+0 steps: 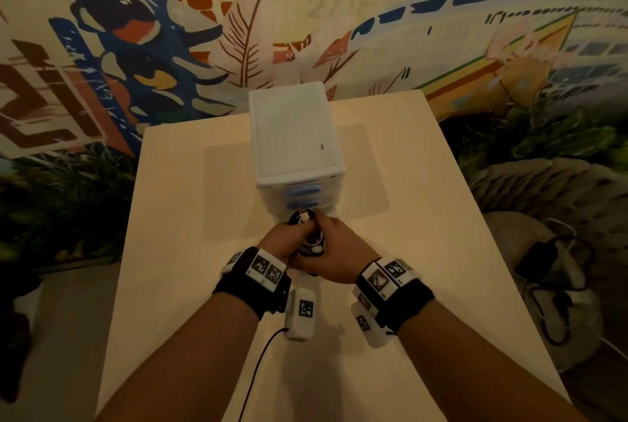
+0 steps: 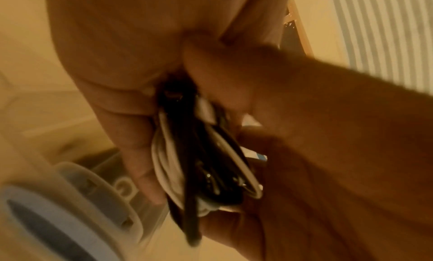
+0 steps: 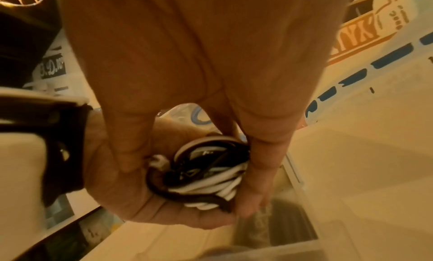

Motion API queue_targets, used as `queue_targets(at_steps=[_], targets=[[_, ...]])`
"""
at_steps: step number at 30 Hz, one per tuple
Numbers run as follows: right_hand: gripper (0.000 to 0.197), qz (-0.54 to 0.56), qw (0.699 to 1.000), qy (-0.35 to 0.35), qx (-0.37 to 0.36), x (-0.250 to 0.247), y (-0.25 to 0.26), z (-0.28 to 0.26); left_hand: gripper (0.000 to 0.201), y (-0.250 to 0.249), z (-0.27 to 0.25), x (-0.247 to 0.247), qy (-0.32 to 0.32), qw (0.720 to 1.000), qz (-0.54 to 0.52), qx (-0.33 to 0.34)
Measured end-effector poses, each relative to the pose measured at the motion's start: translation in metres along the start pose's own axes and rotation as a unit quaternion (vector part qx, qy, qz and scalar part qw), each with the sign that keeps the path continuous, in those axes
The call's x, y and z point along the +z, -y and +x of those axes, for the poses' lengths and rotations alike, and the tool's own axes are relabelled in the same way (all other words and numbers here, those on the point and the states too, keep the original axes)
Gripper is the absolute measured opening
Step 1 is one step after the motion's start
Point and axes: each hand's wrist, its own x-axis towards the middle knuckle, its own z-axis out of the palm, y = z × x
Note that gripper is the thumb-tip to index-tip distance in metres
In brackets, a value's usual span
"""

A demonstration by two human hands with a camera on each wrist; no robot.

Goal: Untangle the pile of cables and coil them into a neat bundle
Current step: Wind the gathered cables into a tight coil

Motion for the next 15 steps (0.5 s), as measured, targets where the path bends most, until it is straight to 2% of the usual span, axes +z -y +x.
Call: queue_targets(at_steps=[3,8,9,13,15], targets=[[0.110,-0.019,0.999,0.035,0.020,0.002,-0.005,0.003,0.019,0.002,0.012,0.004,-0.022,0.999,0.038,-0.021],[0.086,-0.033,0.999,0.018,0.040,0.015,-0.010,0.007,0.053,0.007,0.016,0.015,-0.034,0.997,-0.063,-0.022],[0.085,-0.032,0.999,0.013,0.041,0.016,-0.009,0.008,0.052,0.005,0.016,0.016,-0.036,0.996,-0.074,-0.017],[0.085,-0.073,0.995,0.023,0.055,0.022,-0.011,0.013,0.014,0.001,0.007,0.016,-0.032,0.997,-0.077,0.003],[0.083,-0.123,0.990,0.047,0.054,0.033,-0.017,0.016,0.012,-0.001,0.006,0.011,-0.061,0.993,-0.095,-0.021]])
